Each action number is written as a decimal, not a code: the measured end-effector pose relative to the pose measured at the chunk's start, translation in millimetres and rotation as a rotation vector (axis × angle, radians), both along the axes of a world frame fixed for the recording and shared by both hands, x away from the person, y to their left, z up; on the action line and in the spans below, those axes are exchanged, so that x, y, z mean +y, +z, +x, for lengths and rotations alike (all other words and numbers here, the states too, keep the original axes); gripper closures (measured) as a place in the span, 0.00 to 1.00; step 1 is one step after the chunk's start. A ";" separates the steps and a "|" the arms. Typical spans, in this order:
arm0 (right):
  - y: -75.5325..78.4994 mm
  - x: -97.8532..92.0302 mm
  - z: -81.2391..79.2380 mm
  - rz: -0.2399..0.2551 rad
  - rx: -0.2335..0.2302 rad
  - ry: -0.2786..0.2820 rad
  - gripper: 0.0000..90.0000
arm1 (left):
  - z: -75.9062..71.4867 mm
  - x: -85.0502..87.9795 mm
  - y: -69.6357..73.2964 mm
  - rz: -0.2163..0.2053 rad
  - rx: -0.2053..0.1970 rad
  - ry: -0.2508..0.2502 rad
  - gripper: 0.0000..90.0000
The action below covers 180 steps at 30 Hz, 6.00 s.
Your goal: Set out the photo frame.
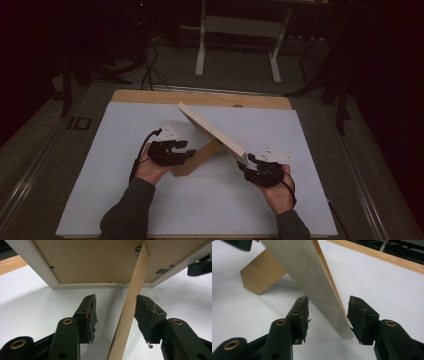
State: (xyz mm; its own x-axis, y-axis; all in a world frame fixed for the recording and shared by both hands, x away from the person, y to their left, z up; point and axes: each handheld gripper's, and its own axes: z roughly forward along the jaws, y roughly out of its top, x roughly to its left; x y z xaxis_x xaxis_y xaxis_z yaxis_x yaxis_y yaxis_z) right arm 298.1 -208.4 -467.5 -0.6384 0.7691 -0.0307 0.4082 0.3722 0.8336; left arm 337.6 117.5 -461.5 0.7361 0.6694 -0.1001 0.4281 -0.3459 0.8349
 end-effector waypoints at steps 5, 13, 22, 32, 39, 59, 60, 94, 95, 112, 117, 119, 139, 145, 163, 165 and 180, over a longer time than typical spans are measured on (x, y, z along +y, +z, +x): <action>-4.3 -5.5 -5.0 -0.009 0.008 0.018 0.58 | 3.4 -0.9 3.3 -0.017 0.006 0.013 0.62; -9.1 -22.3 -6.8 0.029 0.041 0.023 0.68 | 9.9 -4.6 9.0 -0.023 0.009 0.039 0.69; -11.2 -30.4 -1.8 0.023 0.038 -0.014 0.92 | 15.2 -12.0 12.8 -0.017 0.016 0.054 0.76; -14.4 -28.7 10.8 0.049 0.030 -0.073 1.00 | 21.3 -15.7 14.6 -0.032 0.023 0.080 0.91; -18.9 -25.0 20.2 0.067 0.042 -0.091 1.00 | 27.0 -24.4 16.9 -0.024 0.014 0.107 1.00; -21.5 -18.7 34.4 0.128 0.073 -0.072 1.00 | 38.1 -39.1 18.2 -0.033 0.033 0.124 1.00; -21.3 -18.6 34.7 0.130 0.075 -0.070 1.00 | 38.3 -39.8 18.1 -0.028 0.032 0.122 1.00; -12.2 -6.7 28.3 0.099 0.068 0.020 1.00 | 29.4 -53.9 28.6 -0.010 0.015 0.061 1.00; -12.4 -6.3 28.0 0.100 0.067 0.021 1.00 | 28.9 -54.2 28.9 -0.013 0.015 0.059 1.00; -9.1 5.3 19.2 0.076 0.058 0.071 1.00 | 19.8 -59.2 35.7 0.023 0.002 0.009 1.00; -6.8 10.2 15.5 0.072 0.049 0.092 1.00 | 19.8 -62.2 34.2 0.041 0.004 0.000 1.00; -6.4 11.1 14.9 0.072 0.046 0.096 1.00 | 20.1 -62.7 34.3 0.046 0.004 -0.003 1.00; 0.3 25.0 4.4 0.058 0.031 0.172 1.00 | 27.0 -68.8 29.2 0.083 -0.008 -0.068 1.00; 1.5 29.0 2.3 0.054 0.029 0.193 1.00 | 28.1 -68.4 27.8 0.075 -0.006 -0.077 1.00; 1.1 38.1 1.4 0.078 0.042 0.230 1.00 | 33.7 -64.0 19.5 0.001 0.043 -0.118 1.00; 1.3 40.8 1.8 0.078 0.042 0.235 1.00 | 34.3 -63.3 18.8 -0.009 0.047 -0.119 1.00; 1.7 56.1 5.2 0.082 0.042 0.254 1.00 | 42.8 -56.6 12.5 -0.098 0.095 -0.153 1.00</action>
